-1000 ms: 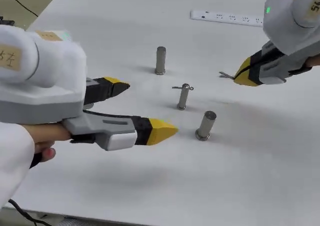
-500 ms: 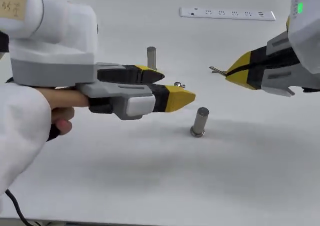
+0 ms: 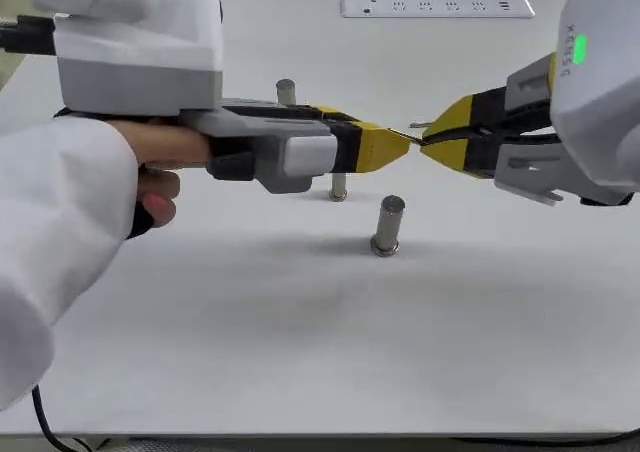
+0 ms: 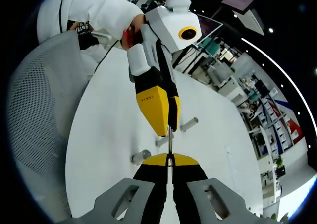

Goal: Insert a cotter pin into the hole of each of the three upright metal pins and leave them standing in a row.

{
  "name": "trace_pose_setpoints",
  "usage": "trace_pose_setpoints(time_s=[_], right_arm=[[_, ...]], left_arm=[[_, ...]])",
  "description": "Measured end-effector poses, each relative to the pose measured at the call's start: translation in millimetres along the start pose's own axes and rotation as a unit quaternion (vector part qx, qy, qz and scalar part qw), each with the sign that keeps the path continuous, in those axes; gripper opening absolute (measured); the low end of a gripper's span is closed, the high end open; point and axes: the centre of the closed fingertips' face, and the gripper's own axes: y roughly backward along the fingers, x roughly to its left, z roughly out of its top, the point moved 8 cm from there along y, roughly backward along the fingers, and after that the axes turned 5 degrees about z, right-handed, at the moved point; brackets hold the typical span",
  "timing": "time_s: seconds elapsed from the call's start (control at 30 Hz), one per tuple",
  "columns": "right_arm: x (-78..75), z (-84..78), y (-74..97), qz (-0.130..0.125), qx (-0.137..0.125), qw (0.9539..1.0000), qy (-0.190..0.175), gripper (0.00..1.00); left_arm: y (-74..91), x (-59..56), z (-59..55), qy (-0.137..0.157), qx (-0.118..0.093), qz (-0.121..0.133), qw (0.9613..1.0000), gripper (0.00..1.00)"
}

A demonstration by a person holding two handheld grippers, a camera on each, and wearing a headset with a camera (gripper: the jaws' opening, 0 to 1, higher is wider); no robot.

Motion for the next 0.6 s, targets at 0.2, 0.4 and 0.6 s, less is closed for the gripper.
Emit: trace_pose_setpoints(time_s=[0.2,0.4,0.6], right_arm=[[1.9,5.6,3.5,-0.008,0.0,0.9999,0.015,0.0],[2.1,8.3,6.9,-0.013,-0.002,0.9997,0.019,0.0],[1.8,8.6,7.8,-0.014,-0.002,0.9996,0.024,0.0]], left_arm=[[-5.5,-2.5,0.0,0.007,0.002,-0.011,0.9999,0.07],[-8.2,-2.7,-1.3,0.013,0.006,-0.013,0.9998,0.02],[-9.9,-1.1,-0.3,0.025,0.002,-0.019,0.9995,0.0]])
